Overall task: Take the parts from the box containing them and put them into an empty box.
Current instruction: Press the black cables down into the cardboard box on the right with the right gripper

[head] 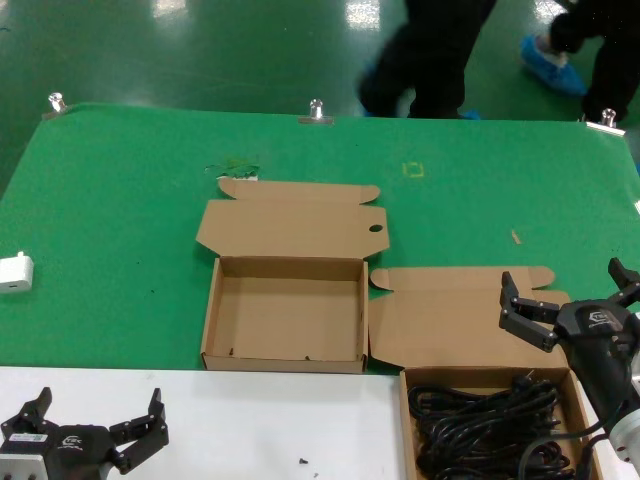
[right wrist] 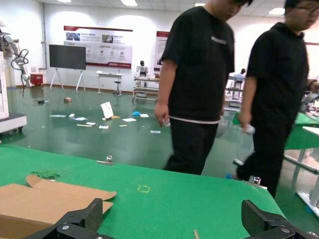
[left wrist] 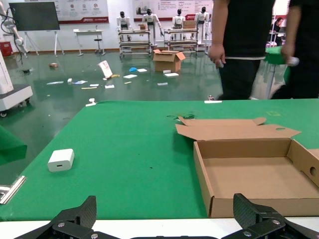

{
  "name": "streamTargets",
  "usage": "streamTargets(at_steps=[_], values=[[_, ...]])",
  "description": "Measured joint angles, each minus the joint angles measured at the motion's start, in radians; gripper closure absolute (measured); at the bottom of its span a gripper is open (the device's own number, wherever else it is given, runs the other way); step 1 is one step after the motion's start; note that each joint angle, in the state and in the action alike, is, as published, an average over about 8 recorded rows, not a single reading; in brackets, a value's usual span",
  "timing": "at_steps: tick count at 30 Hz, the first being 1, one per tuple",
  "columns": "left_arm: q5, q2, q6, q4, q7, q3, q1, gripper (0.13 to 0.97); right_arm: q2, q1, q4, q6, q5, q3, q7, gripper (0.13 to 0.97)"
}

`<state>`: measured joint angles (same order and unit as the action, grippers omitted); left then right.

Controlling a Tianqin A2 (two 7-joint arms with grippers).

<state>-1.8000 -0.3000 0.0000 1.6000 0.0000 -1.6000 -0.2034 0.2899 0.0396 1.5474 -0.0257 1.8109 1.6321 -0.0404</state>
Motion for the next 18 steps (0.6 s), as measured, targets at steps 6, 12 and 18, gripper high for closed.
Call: streamTargets(at_steps=[6, 12, 18], values=[[0.000, 0.000, 0.000, 0.000, 0.000, 0.000, 0.000, 0.132, 0.000, 0.000, 0.000, 0.000, 0.000, 0.000, 0.000, 0.129], [0.000, 0.000, 0.000, 0.000, 0.000, 0.000, 0.000, 0.132, 0.000, 0.000, 0.000, 0.000, 0.000, 0.000, 0.000, 0.129], [0.000, 0.000, 0.000, 0.000, 0.000, 0.000, 0.000, 0.132, 0.000, 0.000, 0.000, 0.000, 0.000, 0.000, 0.000, 0.129]])
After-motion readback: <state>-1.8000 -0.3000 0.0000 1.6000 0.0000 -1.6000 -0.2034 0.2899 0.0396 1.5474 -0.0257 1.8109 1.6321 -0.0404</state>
